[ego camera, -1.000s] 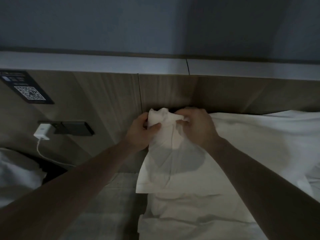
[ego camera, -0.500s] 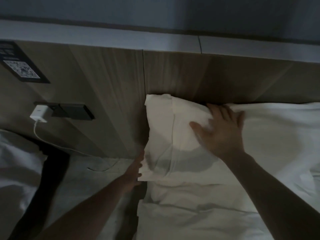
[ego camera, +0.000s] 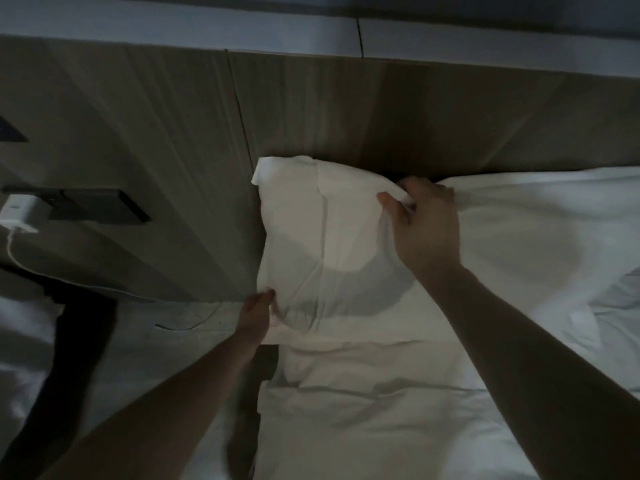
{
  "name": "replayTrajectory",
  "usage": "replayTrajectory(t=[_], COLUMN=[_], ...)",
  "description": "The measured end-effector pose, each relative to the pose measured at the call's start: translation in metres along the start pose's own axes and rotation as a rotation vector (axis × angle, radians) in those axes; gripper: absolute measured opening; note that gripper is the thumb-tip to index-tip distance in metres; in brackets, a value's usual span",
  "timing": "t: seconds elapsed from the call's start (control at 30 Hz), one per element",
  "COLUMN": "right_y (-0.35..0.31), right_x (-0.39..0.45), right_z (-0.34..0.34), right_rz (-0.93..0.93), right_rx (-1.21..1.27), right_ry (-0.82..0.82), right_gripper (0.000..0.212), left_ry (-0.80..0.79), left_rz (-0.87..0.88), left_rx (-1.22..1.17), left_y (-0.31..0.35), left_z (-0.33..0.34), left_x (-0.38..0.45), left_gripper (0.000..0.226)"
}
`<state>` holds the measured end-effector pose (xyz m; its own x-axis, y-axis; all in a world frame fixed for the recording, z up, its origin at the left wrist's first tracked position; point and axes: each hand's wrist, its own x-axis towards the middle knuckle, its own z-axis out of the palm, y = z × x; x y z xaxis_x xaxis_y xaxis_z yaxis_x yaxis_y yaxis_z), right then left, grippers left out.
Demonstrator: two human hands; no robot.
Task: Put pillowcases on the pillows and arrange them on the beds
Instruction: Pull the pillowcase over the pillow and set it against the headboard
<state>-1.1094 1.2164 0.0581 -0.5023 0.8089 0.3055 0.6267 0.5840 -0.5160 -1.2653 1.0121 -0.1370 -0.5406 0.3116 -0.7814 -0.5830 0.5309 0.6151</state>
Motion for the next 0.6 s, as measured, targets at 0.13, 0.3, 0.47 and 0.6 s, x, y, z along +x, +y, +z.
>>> replayTrajectory(t=[0.13, 0.3, 0.47, 0.6], right_y=[0.006, 0.004, 0.036, 0.113], right_x=[-0.012, -0.008, -0.075, -0.129], right_z=[0.003, 0.005, -0.037, -0.041], right_rz=[-0.018, -0.023, 0.21, 0.673], right_rx=[0.085, 0.115, 0.252, 0.287], right_ry=[0.091, -0.014, 0.186, 0.313], right_gripper=[0.022, 0.026, 0.054, 0.057], left_ry=[-0.084, -0.024, -0.072, -0.41], left_rz=[0.033, 0.324, 1.127, 1.306], left_rx=[-0.082, -0.057, 0.257, 0.741], left_y=[0.013, 0.061, 0.136, 0.189], left_z=[0.015, -0.003, 0.015, 0.116], left_x=[-0.032, -0.08, -0.192, -0.236], left_gripper=[0.02, 0.019, 0.041, 0.041])
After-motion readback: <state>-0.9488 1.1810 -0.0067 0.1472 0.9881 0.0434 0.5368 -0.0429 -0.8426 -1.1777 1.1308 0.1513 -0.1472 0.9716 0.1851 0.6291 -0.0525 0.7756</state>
